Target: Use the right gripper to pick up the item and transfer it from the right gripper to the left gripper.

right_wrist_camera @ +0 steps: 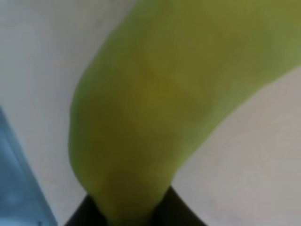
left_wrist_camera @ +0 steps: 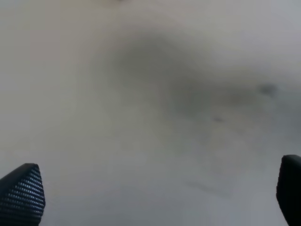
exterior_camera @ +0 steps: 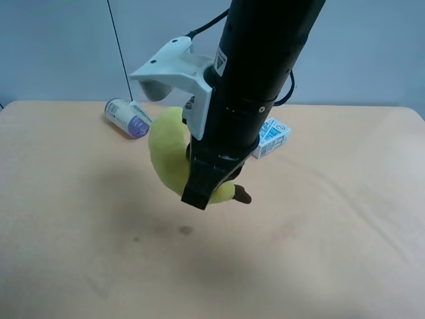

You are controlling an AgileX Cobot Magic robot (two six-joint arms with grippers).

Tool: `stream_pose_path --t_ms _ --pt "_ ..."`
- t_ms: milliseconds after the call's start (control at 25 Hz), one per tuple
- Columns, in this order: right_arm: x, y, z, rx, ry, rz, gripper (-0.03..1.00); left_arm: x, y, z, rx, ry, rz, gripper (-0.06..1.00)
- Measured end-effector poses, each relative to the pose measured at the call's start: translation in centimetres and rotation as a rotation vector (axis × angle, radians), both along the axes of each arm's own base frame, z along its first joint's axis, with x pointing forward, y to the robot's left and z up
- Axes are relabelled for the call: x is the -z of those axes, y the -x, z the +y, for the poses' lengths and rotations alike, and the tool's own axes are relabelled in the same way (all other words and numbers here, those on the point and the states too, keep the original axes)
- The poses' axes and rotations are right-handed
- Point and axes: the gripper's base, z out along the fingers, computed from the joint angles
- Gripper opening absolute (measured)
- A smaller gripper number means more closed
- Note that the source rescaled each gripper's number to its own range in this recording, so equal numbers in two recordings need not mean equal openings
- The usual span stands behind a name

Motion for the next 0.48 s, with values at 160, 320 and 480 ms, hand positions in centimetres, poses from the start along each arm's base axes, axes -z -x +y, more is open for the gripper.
stream_pose_path --t_ms 160,320,480 --pt "0.0 0.9 0.6 -0.064 0.001 -0.009 0.0 -0.9 -0.9 -0.7 0.186 -0.056 0.029 1.0" --pt "-0.1 1.6 1.0 -0.115 0.001 -0.016 0.0 -1.0 -2.0 -1.5 0.339 -0.112 0.07 1.0" --pt "-0.1 2.0 1.3 -0.149 -0.022 0.004 0.0 -0.5 -3.0 -2.5 0.476 -0.193 0.101 1.0"
